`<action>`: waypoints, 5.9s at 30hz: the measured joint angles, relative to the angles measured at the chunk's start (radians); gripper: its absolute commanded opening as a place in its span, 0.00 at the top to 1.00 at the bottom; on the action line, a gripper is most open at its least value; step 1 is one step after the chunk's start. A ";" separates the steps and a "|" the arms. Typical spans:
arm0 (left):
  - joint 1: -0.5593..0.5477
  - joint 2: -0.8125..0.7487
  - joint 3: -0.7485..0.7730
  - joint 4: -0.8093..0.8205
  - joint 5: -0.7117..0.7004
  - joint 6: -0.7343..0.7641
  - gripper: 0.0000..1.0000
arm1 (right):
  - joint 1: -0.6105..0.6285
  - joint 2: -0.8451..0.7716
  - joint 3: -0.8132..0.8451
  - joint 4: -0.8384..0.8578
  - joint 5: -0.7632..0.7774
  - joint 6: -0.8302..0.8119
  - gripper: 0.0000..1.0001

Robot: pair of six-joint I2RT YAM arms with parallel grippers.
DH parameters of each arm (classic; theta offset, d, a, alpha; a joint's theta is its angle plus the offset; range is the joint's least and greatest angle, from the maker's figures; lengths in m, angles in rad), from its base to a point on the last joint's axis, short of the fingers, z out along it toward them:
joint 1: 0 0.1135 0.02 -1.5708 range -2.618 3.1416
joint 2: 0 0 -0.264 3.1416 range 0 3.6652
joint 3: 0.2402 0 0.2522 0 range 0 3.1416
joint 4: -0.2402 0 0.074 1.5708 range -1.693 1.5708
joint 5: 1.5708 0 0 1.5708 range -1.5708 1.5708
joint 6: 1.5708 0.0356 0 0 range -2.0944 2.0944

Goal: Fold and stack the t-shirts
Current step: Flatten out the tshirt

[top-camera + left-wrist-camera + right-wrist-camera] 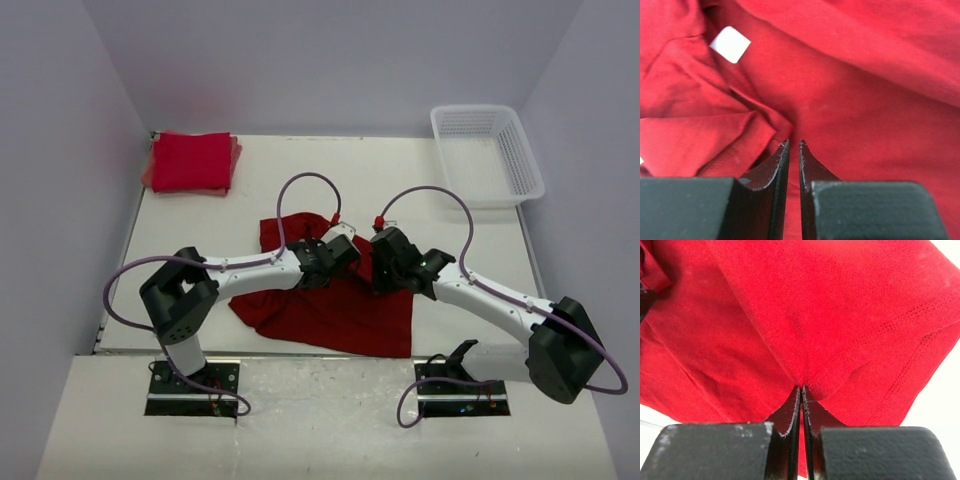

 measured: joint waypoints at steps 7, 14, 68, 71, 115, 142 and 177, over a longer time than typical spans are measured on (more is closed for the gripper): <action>-0.021 0.073 0.049 -0.079 -0.149 -0.016 0.82 | 0.000 0.000 0.000 0.003 0.000 0.004 1.00; -0.039 0.145 0.079 -0.117 -0.230 -0.017 0.80 | 0.000 0.000 -0.011 0.008 -0.002 0.005 1.00; -0.042 -0.742 0.069 -0.176 -0.507 -0.019 1.00 | 0.000 0.001 0.184 -0.094 0.166 -0.025 1.00; -0.042 -0.797 0.063 -0.232 -0.504 -0.074 1.00 | 0.000 0.000 0.215 -0.093 0.171 -0.037 1.00; -0.042 -0.774 0.779 0.028 -0.431 0.492 1.00 | 0.000 0.076 1.467 -0.216 0.418 -0.737 1.00; -0.042 -0.703 1.185 -0.027 0.034 0.561 1.00 | 0.037 -0.185 1.487 -0.369 -0.224 -0.842 1.00; -0.042 -0.651 1.226 0.133 0.140 0.654 1.00 | 0.037 -0.232 1.497 -0.206 -0.173 -0.942 1.00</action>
